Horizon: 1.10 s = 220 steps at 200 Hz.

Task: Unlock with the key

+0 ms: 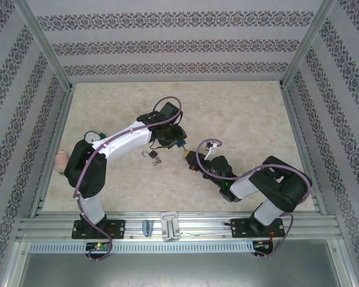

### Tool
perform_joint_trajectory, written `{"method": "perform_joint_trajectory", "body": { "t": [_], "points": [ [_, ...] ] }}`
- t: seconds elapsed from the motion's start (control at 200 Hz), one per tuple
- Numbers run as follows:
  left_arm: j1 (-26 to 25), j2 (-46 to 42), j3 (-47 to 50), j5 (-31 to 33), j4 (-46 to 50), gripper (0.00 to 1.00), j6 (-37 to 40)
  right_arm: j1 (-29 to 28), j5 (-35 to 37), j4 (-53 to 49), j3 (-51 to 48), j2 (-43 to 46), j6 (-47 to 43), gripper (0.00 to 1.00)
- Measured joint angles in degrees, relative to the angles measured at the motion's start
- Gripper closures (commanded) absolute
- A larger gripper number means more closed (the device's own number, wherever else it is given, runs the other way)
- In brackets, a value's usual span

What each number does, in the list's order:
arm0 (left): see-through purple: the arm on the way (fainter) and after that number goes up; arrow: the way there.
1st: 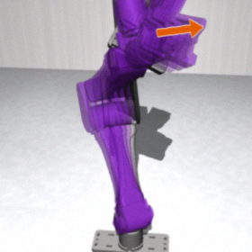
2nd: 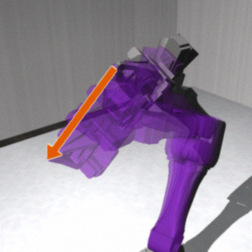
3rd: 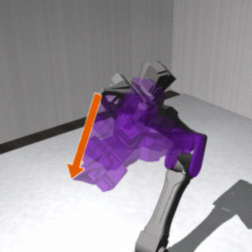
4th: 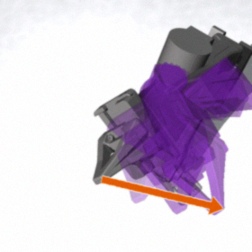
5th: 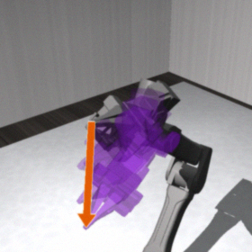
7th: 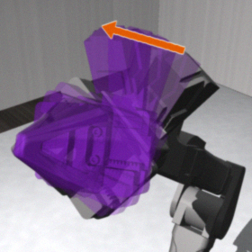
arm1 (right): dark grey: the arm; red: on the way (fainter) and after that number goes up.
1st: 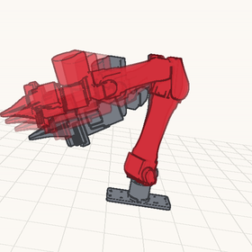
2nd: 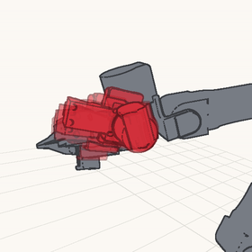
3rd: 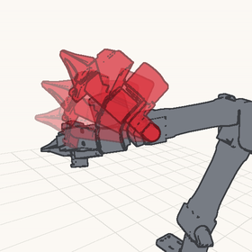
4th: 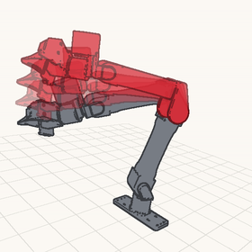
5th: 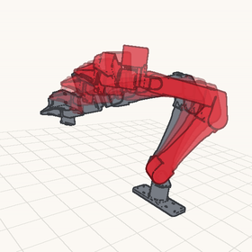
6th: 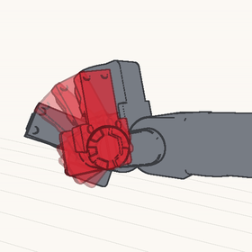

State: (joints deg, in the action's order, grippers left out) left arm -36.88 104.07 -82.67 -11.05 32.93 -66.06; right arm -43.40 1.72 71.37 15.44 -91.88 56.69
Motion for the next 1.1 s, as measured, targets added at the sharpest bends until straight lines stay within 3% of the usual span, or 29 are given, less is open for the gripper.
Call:
{"method": "perform_joint_trajectory", "body": {
  "t": [0.45,1.099],
  "points": [
    [-2.5,2.3,-5.3,7.9,5.7,0.64,1.1,-1.6,2.1,0.5,1.4,-2.2,2.1,1.00],
    [-2.6,3.1,-5.9,7.4,6.3,0.64,1.3,-1.7,3.4,1.9,1.4,-3.1,3.3,1.00]
  ]
}}
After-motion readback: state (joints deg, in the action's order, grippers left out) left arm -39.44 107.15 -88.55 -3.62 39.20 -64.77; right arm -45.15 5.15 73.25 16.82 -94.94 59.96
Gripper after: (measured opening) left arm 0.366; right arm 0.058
